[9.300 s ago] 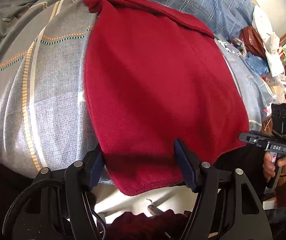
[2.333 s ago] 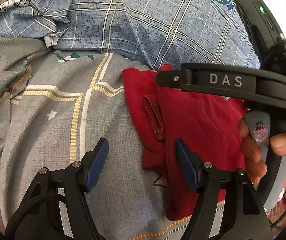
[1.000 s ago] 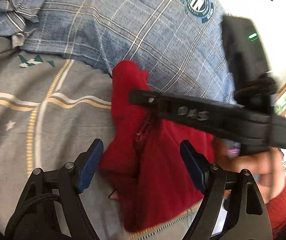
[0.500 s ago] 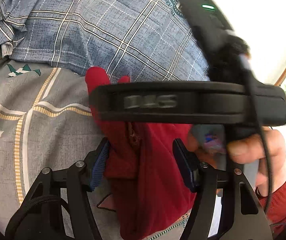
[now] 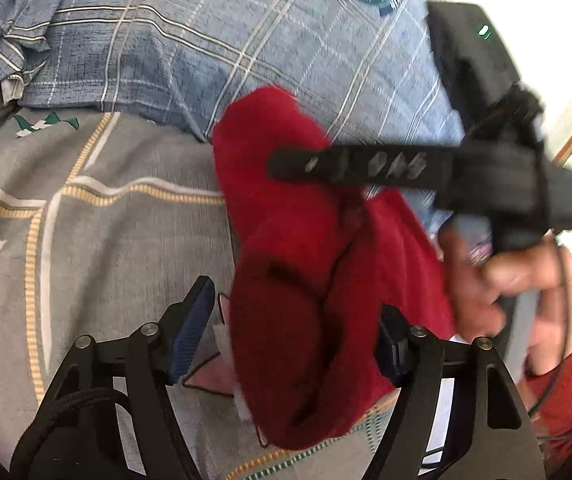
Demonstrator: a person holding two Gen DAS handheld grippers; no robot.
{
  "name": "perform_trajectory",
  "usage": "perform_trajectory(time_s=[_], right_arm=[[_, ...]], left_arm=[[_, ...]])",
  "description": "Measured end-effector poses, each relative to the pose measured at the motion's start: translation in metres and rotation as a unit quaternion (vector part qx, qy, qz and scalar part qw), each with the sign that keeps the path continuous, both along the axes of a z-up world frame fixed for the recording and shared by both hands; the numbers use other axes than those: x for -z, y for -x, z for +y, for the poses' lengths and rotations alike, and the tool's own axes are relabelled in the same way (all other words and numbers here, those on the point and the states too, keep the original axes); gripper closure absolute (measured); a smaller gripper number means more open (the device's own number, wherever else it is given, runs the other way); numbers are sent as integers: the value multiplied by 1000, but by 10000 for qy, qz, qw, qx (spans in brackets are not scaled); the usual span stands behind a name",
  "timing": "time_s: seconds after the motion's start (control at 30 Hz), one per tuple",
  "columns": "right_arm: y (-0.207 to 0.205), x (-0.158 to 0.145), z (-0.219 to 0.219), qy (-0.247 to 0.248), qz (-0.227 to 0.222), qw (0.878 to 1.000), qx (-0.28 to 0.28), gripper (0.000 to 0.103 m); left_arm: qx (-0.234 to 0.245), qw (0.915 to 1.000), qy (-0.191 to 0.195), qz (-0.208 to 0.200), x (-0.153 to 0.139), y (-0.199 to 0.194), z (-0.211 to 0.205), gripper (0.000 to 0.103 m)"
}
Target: Fold small clothes
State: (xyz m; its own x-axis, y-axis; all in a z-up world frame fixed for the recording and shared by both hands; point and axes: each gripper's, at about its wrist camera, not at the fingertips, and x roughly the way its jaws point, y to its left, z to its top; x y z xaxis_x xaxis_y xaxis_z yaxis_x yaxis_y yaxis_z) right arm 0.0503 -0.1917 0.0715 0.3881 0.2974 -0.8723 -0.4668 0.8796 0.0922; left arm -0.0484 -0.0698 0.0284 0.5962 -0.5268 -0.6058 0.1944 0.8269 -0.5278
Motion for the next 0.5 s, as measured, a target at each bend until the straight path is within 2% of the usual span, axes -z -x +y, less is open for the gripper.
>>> perform_trajectory(time_s=[0.07,0.13,0.17,0.2,0.27,0.33,0.5], right_arm=[[1,-6,-11,-155,-46,9998,105,84],[2,-10,-23,-324,-62,9993,167,84],[4,-12,-29,-378,-70,9991,198,84],[5,-14,-34,-404,-88,9989,218,85],[10,-21,-45,-442,-134,9987,198,85],[14,-31,-57,-471,-267,9983,202,85],[20,-63,-110,-582,-628,9950,513,85]], left_arm=[[29,9998,-205,-46,2,-1,-9,31],[76,9997,-194,-100,0,0,-16,43],[173,9996,-176,-120,-5,1,-22,57],[216,9994,-223,-142,-7,4,-26,65],[306,9981,-438,-302,-21,8,-42,68],[411,9972,-481,-394,-37,9,-58,70],[1027,9893,-746,-723,-76,0,-124,70]])
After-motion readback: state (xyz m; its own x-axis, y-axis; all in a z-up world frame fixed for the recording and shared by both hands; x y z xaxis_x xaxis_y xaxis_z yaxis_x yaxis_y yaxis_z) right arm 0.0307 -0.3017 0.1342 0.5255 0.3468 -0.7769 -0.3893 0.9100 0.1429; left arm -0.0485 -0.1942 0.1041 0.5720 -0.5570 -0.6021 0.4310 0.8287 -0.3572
